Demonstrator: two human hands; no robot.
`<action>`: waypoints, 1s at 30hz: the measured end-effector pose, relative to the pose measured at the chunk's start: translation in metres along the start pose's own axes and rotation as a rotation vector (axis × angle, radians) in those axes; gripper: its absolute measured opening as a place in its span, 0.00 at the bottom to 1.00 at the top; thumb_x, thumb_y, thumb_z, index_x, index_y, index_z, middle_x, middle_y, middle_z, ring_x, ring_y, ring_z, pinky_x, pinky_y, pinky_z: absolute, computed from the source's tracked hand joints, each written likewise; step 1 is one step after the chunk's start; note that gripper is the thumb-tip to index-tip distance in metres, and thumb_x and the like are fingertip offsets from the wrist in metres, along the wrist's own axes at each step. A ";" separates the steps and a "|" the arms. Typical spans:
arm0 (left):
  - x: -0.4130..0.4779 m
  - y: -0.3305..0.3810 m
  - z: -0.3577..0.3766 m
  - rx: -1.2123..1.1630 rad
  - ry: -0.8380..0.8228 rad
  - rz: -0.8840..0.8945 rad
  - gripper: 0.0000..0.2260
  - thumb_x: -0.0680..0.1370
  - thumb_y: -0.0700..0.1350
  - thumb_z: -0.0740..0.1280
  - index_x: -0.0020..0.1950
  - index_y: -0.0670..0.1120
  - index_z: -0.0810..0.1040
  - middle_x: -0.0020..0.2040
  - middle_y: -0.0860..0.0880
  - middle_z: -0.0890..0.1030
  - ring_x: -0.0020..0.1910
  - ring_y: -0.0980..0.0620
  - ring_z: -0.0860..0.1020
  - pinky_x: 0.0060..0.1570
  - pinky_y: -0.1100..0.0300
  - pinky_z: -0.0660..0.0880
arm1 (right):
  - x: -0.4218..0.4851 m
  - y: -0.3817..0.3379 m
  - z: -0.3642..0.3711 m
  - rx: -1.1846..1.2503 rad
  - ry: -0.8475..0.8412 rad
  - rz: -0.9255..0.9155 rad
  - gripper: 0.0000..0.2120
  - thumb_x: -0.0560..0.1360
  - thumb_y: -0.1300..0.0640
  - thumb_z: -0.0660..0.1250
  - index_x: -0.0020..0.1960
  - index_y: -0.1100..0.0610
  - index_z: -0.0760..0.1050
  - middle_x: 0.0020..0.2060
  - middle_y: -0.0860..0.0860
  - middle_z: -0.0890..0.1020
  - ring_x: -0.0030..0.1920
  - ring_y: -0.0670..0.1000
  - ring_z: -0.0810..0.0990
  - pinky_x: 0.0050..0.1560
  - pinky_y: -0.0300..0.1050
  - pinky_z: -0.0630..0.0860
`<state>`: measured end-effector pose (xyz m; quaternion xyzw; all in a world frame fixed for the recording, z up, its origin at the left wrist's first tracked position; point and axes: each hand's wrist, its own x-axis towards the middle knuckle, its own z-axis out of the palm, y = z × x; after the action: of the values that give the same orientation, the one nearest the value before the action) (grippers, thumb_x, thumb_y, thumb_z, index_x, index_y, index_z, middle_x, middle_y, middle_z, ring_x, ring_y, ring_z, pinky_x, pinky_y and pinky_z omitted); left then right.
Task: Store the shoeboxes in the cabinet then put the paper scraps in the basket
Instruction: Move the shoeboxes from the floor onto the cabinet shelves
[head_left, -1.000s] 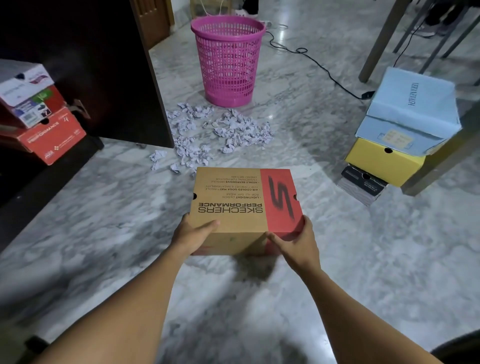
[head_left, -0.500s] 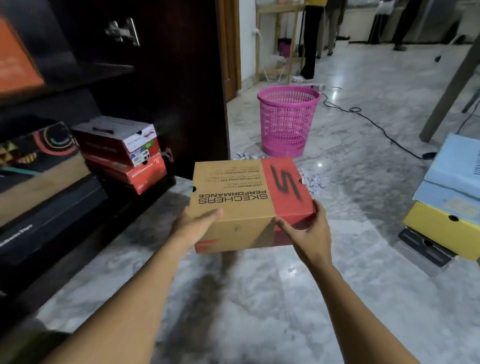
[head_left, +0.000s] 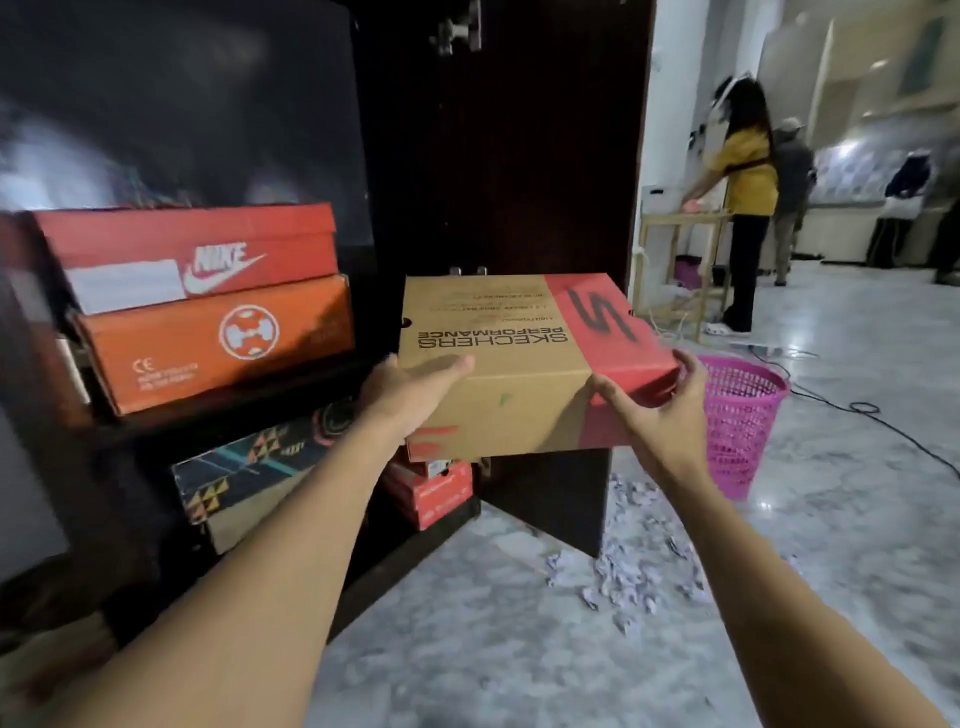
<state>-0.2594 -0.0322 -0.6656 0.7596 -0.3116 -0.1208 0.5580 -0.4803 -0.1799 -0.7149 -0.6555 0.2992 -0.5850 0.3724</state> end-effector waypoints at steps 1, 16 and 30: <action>0.006 0.010 -0.010 -0.019 0.039 0.020 0.38 0.57 0.71 0.74 0.60 0.52 0.75 0.57 0.54 0.80 0.55 0.49 0.80 0.57 0.50 0.77 | 0.010 -0.012 0.009 0.027 -0.010 -0.024 0.51 0.57 0.30 0.78 0.71 0.46 0.59 0.62 0.48 0.75 0.61 0.49 0.77 0.62 0.55 0.77; 0.070 0.145 -0.125 -0.034 0.557 0.138 0.41 0.51 0.70 0.73 0.58 0.48 0.79 0.55 0.51 0.83 0.52 0.48 0.82 0.56 0.53 0.78 | 0.153 -0.112 0.154 0.314 -0.185 -0.226 0.45 0.68 0.42 0.77 0.75 0.51 0.56 0.63 0.49 0.71 0.61 0.50 0.74 0.56 0.47 0.77; 0.129 0.162 -0.208 -0.010 1.051 -0.027 0.34 0.69 0.63 0.71 0.66 0.41 0.75 0.66 0.42 0.77 0.65 0.41 0.75 0.63 0.52 0.71 | 0.215 -0.171 0.319 0.356 -0.448 -0.217 0.42 0.68 0.43 0.77 0.74 0.54 0.62 0.65 0.52 0.76 0.63 0.52 0.76 0.67 0.54 0.72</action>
<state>-0.1038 0.0209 -0.4227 0.7188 0.0208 0.2681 0.6410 -0.1424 -0.2210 -0.4671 -0.7206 0.0306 -0.5054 0.4737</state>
